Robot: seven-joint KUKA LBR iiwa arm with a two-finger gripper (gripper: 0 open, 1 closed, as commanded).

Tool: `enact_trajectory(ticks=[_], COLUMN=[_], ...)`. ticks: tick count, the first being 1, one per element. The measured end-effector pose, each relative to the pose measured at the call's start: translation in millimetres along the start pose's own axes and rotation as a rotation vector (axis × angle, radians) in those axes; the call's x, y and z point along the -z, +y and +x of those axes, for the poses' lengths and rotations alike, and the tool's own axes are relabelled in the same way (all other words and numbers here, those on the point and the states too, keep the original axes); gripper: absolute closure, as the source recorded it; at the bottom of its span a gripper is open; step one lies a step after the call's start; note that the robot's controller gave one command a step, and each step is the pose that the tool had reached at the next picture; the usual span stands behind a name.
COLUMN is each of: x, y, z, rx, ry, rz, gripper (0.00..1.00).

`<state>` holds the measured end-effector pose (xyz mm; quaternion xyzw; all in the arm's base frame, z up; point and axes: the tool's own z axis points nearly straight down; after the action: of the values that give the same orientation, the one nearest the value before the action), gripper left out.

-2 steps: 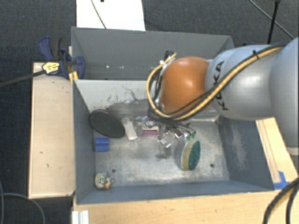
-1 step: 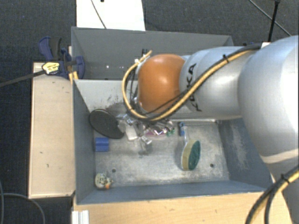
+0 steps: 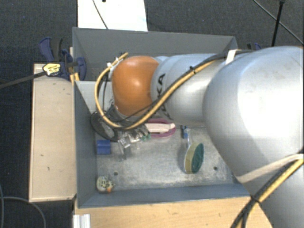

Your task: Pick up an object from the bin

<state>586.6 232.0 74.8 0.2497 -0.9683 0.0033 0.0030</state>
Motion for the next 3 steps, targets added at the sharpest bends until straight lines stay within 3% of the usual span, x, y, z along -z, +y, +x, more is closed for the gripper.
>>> enact_trajectory(ticks=[1,2,3], x=[-3.4,-1.6,60.6], y=[28.6,26.7,1.4], z=[29.7,28.7,3.2], rx=[-0.015,-0.019,0.126], ry=[-0.011,-0.011,-0.018], rz=[-0.006,-0.005,-0.002], gripper=[0.00,1.00,1.00])
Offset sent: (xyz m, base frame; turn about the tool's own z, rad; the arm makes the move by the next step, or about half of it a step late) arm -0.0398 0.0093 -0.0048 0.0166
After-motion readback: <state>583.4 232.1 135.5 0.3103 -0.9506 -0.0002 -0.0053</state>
